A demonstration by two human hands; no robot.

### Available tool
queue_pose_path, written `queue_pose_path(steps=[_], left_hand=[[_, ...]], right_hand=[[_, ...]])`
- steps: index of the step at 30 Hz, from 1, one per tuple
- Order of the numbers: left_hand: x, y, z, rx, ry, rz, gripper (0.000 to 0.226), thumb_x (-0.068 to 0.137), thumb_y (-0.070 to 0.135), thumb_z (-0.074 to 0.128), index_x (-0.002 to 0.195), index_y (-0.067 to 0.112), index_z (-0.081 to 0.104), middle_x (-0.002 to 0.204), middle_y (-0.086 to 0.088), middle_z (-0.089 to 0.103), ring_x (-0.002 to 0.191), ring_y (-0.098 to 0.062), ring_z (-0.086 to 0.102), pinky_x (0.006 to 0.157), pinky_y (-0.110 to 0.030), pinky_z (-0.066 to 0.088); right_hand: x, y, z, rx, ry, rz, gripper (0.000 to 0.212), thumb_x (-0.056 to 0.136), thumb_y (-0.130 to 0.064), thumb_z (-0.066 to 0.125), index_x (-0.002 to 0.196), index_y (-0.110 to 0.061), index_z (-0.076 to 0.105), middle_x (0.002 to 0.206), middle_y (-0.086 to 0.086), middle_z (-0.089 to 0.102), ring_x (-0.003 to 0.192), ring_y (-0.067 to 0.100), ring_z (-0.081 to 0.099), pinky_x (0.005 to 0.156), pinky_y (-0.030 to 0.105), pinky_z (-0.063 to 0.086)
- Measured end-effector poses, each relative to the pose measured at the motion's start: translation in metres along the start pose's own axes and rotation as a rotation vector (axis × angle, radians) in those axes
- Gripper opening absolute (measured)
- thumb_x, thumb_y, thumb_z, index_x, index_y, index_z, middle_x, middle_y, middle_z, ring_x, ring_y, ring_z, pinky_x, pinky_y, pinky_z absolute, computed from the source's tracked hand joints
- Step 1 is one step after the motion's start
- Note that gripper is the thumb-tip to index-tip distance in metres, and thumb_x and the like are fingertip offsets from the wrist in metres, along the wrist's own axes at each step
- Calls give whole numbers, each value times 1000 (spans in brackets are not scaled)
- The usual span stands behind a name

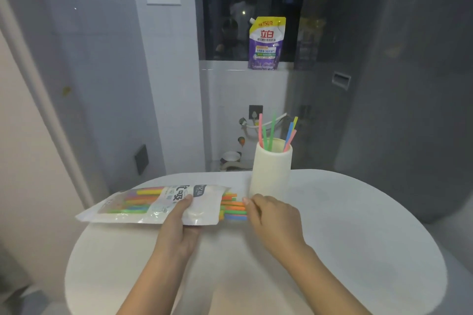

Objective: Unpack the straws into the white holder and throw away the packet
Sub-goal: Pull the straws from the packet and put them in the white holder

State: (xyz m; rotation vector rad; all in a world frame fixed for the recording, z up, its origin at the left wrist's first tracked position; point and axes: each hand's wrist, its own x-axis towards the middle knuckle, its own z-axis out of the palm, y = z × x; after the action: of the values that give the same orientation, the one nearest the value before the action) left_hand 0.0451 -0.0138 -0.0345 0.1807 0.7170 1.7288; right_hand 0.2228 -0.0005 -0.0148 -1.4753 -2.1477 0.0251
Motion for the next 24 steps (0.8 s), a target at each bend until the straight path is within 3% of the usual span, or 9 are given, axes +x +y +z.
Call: queue_pose_path(steps=[4, 9, 12, 15, 18, 21, 24], left_hand=[[-1, 1, -1, -12, 27, -1, 25, 91, 2, 53, 112, 14, 55, 104, -6, 67, 93, -19, 66, 66, -38, 59], [1, 11, -5, -45, 113, 55, 18, 91, 0, 53, 101, 14, 57, 97, -3, 67, 85, -16, 66, 59, -34, 60], [-1, 9, -5, -44, 151, 70, 24, 91, 0, 54, 112, 12, 55, 99, -3, 66, 82, -14, 66, 57, -30, 60], [-2, 8, -4, -61, 161, 94, 29, 91, 0, 53, 118, 12, 51, 98, -2, 65, 65, -10, 70, 56, -29, 59], [-1, 10, -5, -96, 174, 118, 26, 91, -1, 53, 113, 13, 51, 98, -2, 65, 59, -9, 71, 58, -32, 59], [1, 12, -7, -106, 180, 132, 19, 91, -1, 54, 98, 16, 55, 87, 0, 72, 61, -9, 71, 56, -33, 60], [2, 11, -9, -61, 182, 140, 19, 91, 1, 55, 95, 19, 55, 89, 3, 72, 78, -11, 70, 61, -33, 59]], right_hand=[[5, 10, -10, -31, -1, 24, 39, 97, -48, 30, 73, -21, 44, 70, 0, 63, 61, 24, 43, 51, 32, 25], [8, 32, -19, 1, -84, 14, 39, 95, -48, 34, 68, -22, 43, 56, -6, 46, 62, 23, 46, 53, 33, 27], [6, 35, -19, 45, -56, -2, 38, 94, -50, 38, 67, -24, 47, 53, -7, 46, 63, 22, 51, 51, 30, 29], [6, 35, -20, 246, 22, 109, 30, 86, -53, 52, 76, -28, 65, 68, -13, 65, 70, 10, 59, 59, 26, 42], [9, 34, -21, 601, 105, 289, 20, 79, -48, 64, 78, -30, 70, 75, -17, 69, 76, 6, 63, 68, 27, 50], [10, 32, -19, 921, 132, 451, 17, 81, -35, 68, 92, -22, 70, 93, -7, 71, 86, 12, 66, 81, 38, 55], [9, 26, -13, 1104, 192, 534, 11, 87, -22, 62, 96, -19, 66, 102, 1, 69, 90, 10, 65, 82, 28, 54]])
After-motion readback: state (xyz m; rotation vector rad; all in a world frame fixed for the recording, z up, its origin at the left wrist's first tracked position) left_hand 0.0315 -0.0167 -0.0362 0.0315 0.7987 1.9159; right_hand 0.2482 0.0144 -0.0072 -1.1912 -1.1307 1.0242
